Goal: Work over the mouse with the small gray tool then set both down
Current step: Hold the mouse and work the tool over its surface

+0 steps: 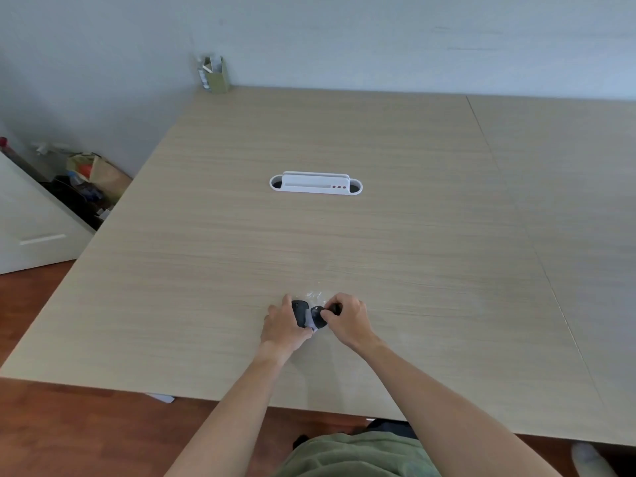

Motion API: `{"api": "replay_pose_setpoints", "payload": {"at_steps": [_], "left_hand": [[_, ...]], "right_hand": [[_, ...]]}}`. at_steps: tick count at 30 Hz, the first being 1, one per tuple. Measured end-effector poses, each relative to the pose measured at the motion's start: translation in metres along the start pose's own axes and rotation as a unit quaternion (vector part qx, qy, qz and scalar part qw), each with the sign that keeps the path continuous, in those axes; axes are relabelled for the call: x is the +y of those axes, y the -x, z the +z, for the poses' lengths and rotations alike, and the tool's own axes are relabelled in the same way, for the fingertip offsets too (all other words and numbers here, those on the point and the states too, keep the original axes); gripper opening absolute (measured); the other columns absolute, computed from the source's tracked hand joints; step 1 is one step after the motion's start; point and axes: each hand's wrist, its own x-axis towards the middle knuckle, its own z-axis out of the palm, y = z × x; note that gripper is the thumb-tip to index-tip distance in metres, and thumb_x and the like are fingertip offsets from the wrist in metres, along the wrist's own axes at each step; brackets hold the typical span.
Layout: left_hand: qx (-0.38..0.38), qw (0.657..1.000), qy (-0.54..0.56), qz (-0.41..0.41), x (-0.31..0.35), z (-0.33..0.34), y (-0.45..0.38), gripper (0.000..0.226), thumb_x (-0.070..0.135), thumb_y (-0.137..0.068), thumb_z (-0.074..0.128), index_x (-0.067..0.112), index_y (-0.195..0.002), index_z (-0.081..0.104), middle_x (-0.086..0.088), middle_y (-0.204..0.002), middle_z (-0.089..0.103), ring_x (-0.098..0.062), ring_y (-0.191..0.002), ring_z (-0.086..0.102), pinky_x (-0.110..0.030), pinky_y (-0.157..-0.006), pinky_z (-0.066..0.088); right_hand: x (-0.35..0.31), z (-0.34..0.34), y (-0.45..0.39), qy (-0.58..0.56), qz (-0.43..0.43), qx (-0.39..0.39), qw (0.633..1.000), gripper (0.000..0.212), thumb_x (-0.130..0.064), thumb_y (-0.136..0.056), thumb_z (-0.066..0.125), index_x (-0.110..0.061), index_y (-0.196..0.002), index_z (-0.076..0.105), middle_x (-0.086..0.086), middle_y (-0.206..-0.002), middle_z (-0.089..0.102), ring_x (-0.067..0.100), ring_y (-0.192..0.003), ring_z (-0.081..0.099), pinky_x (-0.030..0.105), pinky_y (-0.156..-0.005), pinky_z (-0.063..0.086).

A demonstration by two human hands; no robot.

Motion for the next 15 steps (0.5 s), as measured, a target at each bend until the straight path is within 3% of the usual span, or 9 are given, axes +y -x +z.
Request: {"api": "replay_pose_setpoints", "payload": {"at_steps": [2,7,11,15], "left_hand": [[0.002,1.000,0.015,-0.003,-0.001,-0.001,0.001,0.094,0.022,-0.065,0.083,0.015,-0.141,0.028,-0.014,-0.117,0.052,-0.034,-0.108,0.056,-0.037,-0.085,0.053],[0.000,0.998,0.070,-0.004,-0.008,-0.001,0.003,0.099,0.010,-0.055,0.083,0.013,-0.135,0.024,-0.010,-0.102,0.057,-0.032,-0.097,0.059,-0.032,-0.064,0.049],[-0.009,0.997,0.080,0.006,-0.007,0.000,0.005,0.103,0.008,-0.057,0.083,0.014,-0.140,0.022,-0.007,-0.103,0.057,-0.026,-0.093,0.057,-0.027,-0.063,0.044],[-0.012,0.996,0.087,0.004,-0.006,-0.003,0.009,0.106,0.010,-0.055,0.083,0.019,-0.140,0.021,-0.011,-0.108,0.058,-0.030,-0.099,0.059,-0.031,-0.065,0.048]], "right_hand": [[0.001,-0.002,-0.004,0.015,-0.003,0.008,1.000,0.005,-0.005,-0.080,0.062,-0.006,-0.079,0.067,0.005,-0.075,0.067,0.017,-0.069,0.057,0.016,-0.055,0.041],[-0.006,-0.006,-0.010,-0.016,0.024,0.069,0.997,0.006,-0.008,-0.081,0.062,-0.007,-0.080,0.068,-0.001,-0.074,0.063,0.017,-0.071,0.056,0.025,-0.064,0.041],[-0.016,-0.003,-0.012,-0.041,0.046,-0.024,0.998,0.007,-0.010,-0.079,0.066,-0.006,-0.079,0.071,0.007,-0.069,0.068,0.020,-0.066,0.062,0.031,-0.066,0.050],[-0.020,-0.002,-0.017,0.041,-0.017,0.029,0.999,0.008,-0.002,-0.082,0.058,-0.001,-0.078,0.064,0.013,-0.077,0.066,0.023,-0.068,0.055,0.035,-0.062,0.045]]}}
